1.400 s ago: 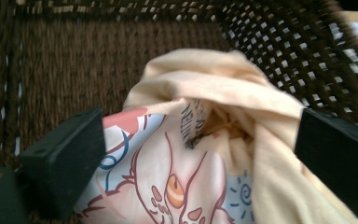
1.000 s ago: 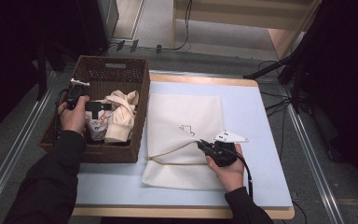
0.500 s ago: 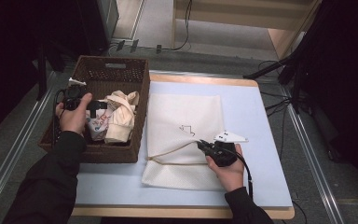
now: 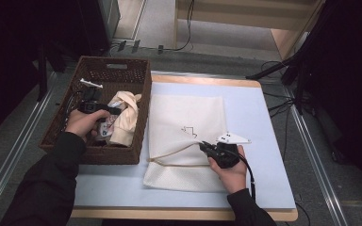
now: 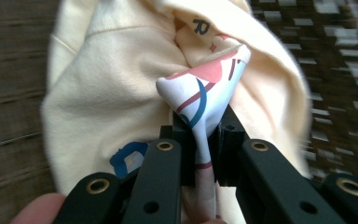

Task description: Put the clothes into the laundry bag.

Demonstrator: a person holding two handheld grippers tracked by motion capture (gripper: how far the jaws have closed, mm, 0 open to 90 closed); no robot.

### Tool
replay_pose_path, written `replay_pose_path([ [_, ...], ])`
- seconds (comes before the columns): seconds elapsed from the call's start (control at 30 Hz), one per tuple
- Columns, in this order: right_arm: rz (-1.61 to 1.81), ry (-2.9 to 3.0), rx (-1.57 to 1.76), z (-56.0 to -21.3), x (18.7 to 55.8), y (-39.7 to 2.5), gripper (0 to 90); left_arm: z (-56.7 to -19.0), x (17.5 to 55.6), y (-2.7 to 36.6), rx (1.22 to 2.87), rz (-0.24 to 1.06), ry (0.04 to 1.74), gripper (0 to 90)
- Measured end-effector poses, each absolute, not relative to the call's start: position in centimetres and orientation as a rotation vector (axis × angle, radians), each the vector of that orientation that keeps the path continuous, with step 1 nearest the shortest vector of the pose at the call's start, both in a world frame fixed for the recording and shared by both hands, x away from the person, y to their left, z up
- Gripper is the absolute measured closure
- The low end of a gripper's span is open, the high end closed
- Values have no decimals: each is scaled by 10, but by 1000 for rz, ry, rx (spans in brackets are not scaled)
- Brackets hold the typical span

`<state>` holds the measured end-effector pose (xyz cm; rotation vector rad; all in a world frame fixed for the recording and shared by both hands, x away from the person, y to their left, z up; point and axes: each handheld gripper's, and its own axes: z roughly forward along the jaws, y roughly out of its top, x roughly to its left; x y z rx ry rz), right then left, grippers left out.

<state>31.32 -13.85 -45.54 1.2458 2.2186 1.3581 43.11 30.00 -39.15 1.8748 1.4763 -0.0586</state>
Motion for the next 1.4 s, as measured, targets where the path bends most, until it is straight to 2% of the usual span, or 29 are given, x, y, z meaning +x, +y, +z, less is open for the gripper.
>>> replay_pose_path([
  [0.07, 1360, 2218, 1249, -455, 313, -138, 857, -390, 430, 298, 1838, -120, 1413, 817],
  [0.13, 1360, 2219, 1250, -456, 313, -138, 857, -390, 430, 293, 1870, -121, 1366, 801],
  [0.17, 1360, 2220, 1254, -456, 313, -138, 857, -390, 430, 290, 1883, -118, 1354, 746],
  [0.27, 1358, 2222, 1249, -456, 313, -137, 857, -391, 433, 283, 1934, -91, 1392, 405],
  [0.4, 1359, 2223, 1248, -456, 313, -137, 856, -394, 435, 275, 2050, -8, 1422, 226],
  [0.5, 1358, 2225, 1250, -457, 313, -138, 855, -403, 438, 270, 2164, 77, 1505, 105],
  [0.63, 1356, 2227, 1247, -457, 314, -138, 855, -415, 441, 266, 2191, 62, 1591, 0],
  [0.73, 1353, 2230, 1249, -457, 314, -137, 855, -428, 444, 264, 2144, -5, 1649, 0],
  [0.97, 1350, 2232, 1252, -458, 314, -137, 853, -431, 442, 255, 2198, 35, 1618, 10],
  [1.1, 1350, 2235, 1256, -458, 314, -136, 852, -428, 440, 251, 2256, 24, 1595, 141],
  [1.23, 1346, 2237, 1251, -458, 314, -136, 852, -425, 441, 244, 2323, 54, 1603, 223],
  [1.27, 1345, 2238, 1250, -458, 314, -135, 852, -421, 441, 242, 2342, 19, 1586, 285],
  [1.3, 1345, 2238, 1250, -458, 314, -136, 852, -419, 440, 238, 2369, -17, 1547, 409],
  [1.33, 1346, 2238, 1250, -458, 314, -136, 853, -418, 439, 235, 2423, -10, 1492, 472],
  [1.4, 1346, 2240, 1250, -459, 314, -136, 853, -418, 441, 233, 2441, -17, 1494, 490],
])
